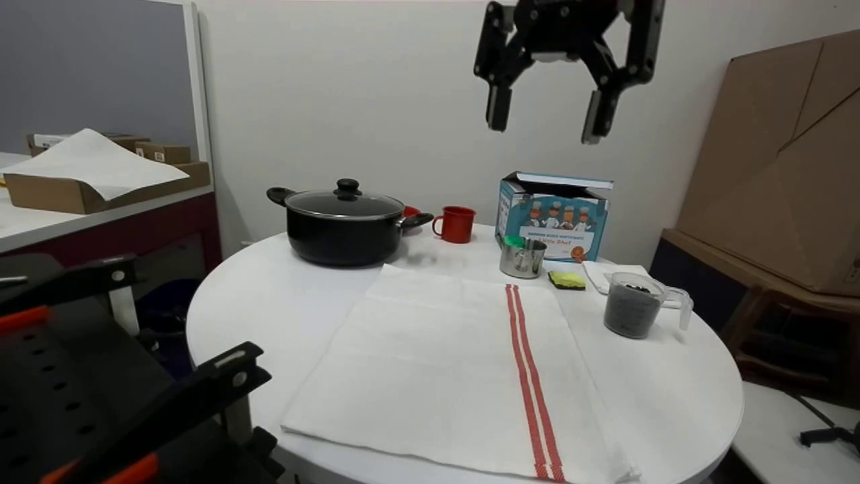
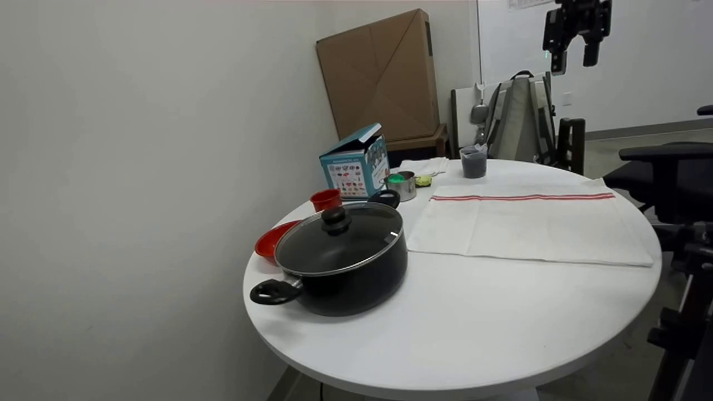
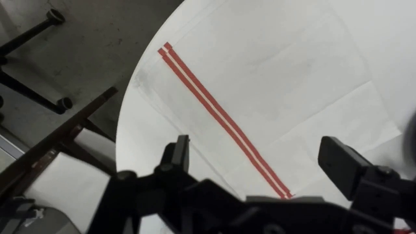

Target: Fold the cloth

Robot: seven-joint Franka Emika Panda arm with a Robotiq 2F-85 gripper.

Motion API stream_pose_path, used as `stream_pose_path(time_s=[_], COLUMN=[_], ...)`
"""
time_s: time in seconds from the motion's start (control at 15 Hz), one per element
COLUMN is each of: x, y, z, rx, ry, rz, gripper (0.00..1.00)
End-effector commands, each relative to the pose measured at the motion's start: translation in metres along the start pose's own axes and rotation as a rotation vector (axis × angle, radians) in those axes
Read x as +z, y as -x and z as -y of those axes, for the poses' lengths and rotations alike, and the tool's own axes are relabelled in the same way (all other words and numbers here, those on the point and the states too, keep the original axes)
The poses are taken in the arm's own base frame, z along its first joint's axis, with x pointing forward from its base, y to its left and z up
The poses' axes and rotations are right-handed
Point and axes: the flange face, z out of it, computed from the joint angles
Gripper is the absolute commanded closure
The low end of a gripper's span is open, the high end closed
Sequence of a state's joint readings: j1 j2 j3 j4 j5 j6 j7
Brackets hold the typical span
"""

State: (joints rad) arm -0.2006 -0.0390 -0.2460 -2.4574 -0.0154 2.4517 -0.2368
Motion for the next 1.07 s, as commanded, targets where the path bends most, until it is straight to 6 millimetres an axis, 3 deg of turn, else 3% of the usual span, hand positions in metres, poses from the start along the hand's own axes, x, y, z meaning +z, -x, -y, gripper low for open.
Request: stream_pose_path(time_s=[0.0, 0.27, 0.53, 0.8, 1.0], x=[0.047, 0.103, 0.159, 0.196, 0.212], y=[-0.008, -0.014, -0.022, -0.029, -0.032], z=[-0.043, -0.077, -0.096, -0.113, -0.125], rx=[0.116, 0.235, 0.291, 0.305, 0.307], ry=[-0.006, -0.027, -0.02, 0.004, 0.021], rz=[-0.004, 0.059, 0.126, 0.173, 0.168], gripper=[0.0, 0.0, 0.0, 0.0, 0.0])
